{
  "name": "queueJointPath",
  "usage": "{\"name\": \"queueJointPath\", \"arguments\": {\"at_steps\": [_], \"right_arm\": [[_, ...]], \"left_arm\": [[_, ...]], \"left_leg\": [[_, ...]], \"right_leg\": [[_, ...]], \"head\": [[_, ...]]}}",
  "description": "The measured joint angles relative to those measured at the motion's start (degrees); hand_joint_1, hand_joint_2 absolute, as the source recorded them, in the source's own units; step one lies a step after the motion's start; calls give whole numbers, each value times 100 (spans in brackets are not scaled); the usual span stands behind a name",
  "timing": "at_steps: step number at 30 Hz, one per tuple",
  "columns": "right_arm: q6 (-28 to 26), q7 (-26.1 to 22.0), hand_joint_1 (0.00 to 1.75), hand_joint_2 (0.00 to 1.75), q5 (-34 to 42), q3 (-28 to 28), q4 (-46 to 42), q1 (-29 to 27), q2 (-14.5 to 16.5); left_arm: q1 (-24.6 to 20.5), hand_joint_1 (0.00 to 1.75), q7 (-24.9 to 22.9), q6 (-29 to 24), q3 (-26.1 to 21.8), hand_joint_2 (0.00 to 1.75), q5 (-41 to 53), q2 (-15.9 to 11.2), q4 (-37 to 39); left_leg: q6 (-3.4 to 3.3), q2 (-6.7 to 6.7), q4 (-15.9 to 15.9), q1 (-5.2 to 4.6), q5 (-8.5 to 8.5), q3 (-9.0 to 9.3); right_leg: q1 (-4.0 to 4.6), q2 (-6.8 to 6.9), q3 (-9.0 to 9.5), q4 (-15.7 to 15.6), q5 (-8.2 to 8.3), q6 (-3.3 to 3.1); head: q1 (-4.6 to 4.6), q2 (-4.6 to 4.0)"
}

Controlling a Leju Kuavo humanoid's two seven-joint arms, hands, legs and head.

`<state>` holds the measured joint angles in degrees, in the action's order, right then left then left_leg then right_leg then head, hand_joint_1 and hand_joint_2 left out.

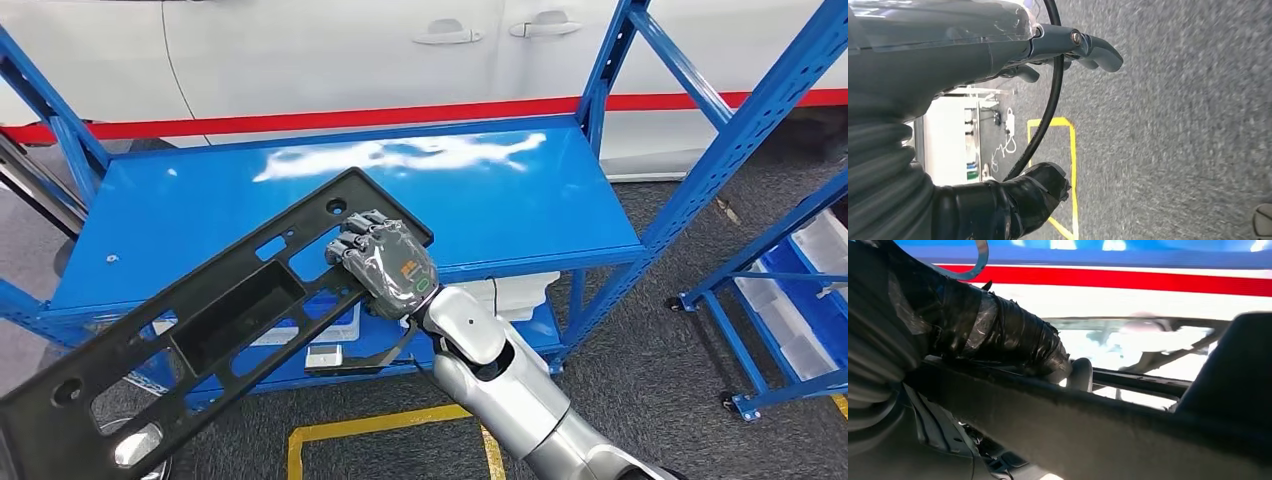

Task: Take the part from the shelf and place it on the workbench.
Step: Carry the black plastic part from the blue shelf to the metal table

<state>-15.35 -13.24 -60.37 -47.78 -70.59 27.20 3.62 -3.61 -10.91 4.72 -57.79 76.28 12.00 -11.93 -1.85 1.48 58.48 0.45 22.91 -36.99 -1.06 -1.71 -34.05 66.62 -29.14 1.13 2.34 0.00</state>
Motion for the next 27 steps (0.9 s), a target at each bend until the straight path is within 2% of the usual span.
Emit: {"name": "queueJointPath", "arguments": {"at_steps": [1,2,3,5,6,7,8,9,10,11,12,13,14,15,16,17,18,20,21,22,23,24,25,26,27], "right_arm": [[1,-22,175,175,19,-46,-42,0,-16],[1,-43,175,175,38,-90,-80,2,-37],[1,-57,175,175,57,-129,-113,6,-54],[2,-67,175,175,102,-213,-167,24,-80],[3,-69,175,175,127,-259,-190,37,-85],[4,-73,175,175,155,-301,-213,47,-91],[5,-79,175,175,185,-342,-235,56,-100],[8,-90,175,175,214,-385,-257,58,-111],[14,-101,175,175,245,-424,-276,58,-124],[27,-110,175,175,279,-471,-288,61,-138],[42,-117,175,175,308,-517,-294,63,-152],[58,-119,175,175,336,-560,-300,67,-164],[70,-120,175,175,360,-599,-313,74,-174],[77,-120,175,175,379,-631,-335,84,-181],[83,-120,175,175,398,-655,-365,101,-188],[87,-120,175,175,415,-676,-391,121,-194],[93,-118,175,175,430,-700,-413,147,-200],[112,-105,175,175,458,-745,-431,184,-209],[129,-91,175,175,475,-768,-435,197,-214],[146,-74,175,175,491,-788,-436,204,-222],[166,-55,175,175,512,-804,-436,211,-237],[184,-39,175,175,533,-817,-436,217,-257],[197,-22,175,175,552,-825,-436,221,-280],[213,-4,175,175,571,-828,-436,222,-301],[226,15,175,175,585,-830,-435,224,-316]], "left_arm": [[-7,0,0,-1,0,175,-1,2,0],[-12,0,-1,-2,0,175,-1,4,0],[-12,0,-1,-4,0,175,-2,5,0],[12,0,-8,-6,1,175,-4,1,0],[21,0,-14,-6,1,175,-5,-2,0],[28,0,-21,-6,1,175,-7,-5,0],[26,0,-28,-5,1,175,-8,-6,0],[25,0,-33,-5,0,175,-10,-3,0],[23,0,-36,-4,0,175,-13,1,0],[21,0,-39,-4,0,175,-15,3,0],[18,0,-41,-4,0,175,-16,4,0],[14,0,-43,-4,0,175,-17,2,0],[11,0,-45,-4,-1,175,-18,0,0],[1,0,-45,-4,-1,175,-19,-2,0],[-12,0,-48,-5,-2,175,-20,-3,0],[-22,0,-48,-7,-3,175,-21,-3,0],[-30,0,-49,-8,-4,175,-24,-3,0],[-22,0,-49,-10,-7,175,-33,-2,0],[-18,0,-50,-9,-9,175,-37,0,0],[-19,0,-52,-7,-12,175,-39,2,0],[-21,0,-54,-5,-17,175,-41,2,0],[-28,0,-54,-3,-21,175,-42,2,0],[-32,0,-54,-1,-25,175,-43,0,0],[-32,0,-54,0,-27,175,-43,-1,0],[-31,0,-54,2,-28,175,-43,-1,0]], "left_leg": [[34,52,34,5,-40,-62],[72,102,53,9,-84,-99],[112,154,51,12,-136,-122],[191,233,36,27,-216,-166],[216,197,85,33,-149,-218],[238,125,224,41,24,-290],[257,26,489,55,302,-381],[287,-47,839,65,598,-481],[321,-84,1209,80,821,-559],[354,-101,1514,93,910,-588],[380,-113,1665,105,852,-540],[397,-133,1634,115,698,-397],[407,-188,1414,122,537,-150],[412,-305,1037,121,493,173],[390,-415,606,100,538,488],[353,-506,268,76,626,705],[302,-542,55,48,711,811],[175,-449,-21,25,660,762],[117,-399,-33,27,596,724],[59,-355,-46,33,524,675],[7,-312,-57,37,444,611],[-32,-262,-52,28,368,526],[-62,-197,-43,12,289,422],[-79,-123,-33,-9,213,315],[-88,-43,-21,-34,140,209]], "right_leg": [[2,-99,242,-332,-29,-27],[9,-178,393,-573,-89,-53],[28,-200,441,-675,-128,-83],[28,-79,389,-711,-36,-164],[19,-11,345,-723,24,-220],[2,60,288,-743,90,-272],[-5,129,219,-751,155,-306],[-3,194,139,-752,215,-325],[0,267,56,-748,275,-327],[3,343,-31,-742,336,-320],[4,419,-115,-733,392,-309],[3,493,-199,-717,444,-294],[1,562,-279,-695,492,-272],[7,623,-346,-667,531,-243],[14,685,-394,-639,565,-208],[23,747,-417,-628,603,-168],[32,810,-421,-631,645,-129],[28,925,-411,-665,734,-50],[15,879,-424,-643,696,-11],[2,763,-458,-549,550,18],[-7,595,-518,-346,298,36],[-11,409,-596,-33,-21,40],[-1,294,-677,339,-302,29],[14,232,-723,666,-471,11],[35,203,-703,857,-504,-20]], "head": [[-3,0],[0,0],[-2,0],[3,0],[-5,0],[-11,0],[-18,0],[-25,0],[-26,0],[-25,0],[-26,0],[-26,0],[-27,0],[-28,0],[-26,0],[-22,0],[-17,0],[-9,0],[-8,0],[-7,0],[-5,0],[-5,0],[-5,0],[-5,0],[-5,0]]}}
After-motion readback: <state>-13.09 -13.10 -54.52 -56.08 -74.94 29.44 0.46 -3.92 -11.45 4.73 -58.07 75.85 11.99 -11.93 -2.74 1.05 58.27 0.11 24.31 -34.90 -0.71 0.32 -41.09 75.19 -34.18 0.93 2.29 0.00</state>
